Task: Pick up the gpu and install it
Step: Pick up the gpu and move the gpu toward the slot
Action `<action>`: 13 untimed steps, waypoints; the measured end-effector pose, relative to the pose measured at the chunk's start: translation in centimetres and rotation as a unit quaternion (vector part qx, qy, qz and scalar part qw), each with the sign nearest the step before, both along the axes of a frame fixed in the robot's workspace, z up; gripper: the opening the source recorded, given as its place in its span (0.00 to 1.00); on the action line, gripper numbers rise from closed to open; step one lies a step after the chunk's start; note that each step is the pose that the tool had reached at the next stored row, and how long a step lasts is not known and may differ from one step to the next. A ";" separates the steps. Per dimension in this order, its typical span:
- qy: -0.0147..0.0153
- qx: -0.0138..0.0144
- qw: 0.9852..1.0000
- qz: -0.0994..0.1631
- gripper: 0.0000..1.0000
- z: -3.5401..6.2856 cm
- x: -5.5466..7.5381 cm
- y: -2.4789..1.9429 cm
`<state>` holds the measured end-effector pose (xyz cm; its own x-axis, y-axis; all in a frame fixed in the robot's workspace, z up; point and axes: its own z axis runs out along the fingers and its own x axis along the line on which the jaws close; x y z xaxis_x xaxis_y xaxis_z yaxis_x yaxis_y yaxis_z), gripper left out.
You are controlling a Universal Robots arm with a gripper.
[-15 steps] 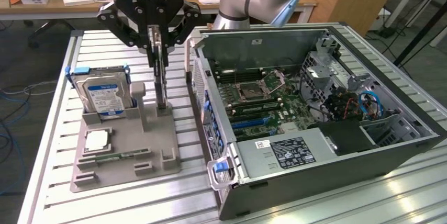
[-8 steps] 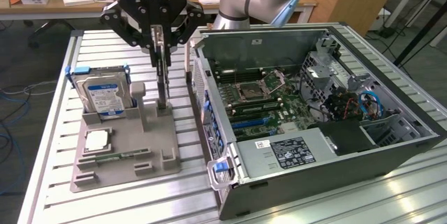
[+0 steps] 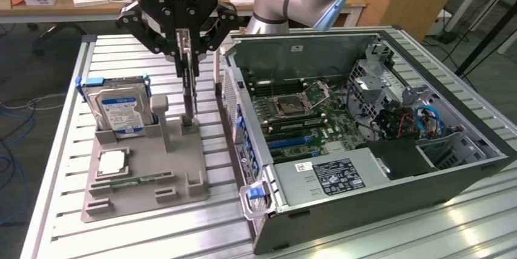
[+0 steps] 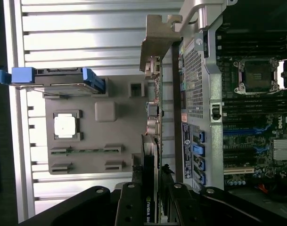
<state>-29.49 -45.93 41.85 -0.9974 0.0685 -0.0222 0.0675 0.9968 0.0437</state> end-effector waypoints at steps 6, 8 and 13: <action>0.000 0.000 1.000 0.000 0.26 0.00 0.7 0.00; 0.000 0.000 1.000 0.000 0.26 0.00 1.0 0.00; 0.000 0.000 1.000 0.000 0.26 0.00 1.5 0.00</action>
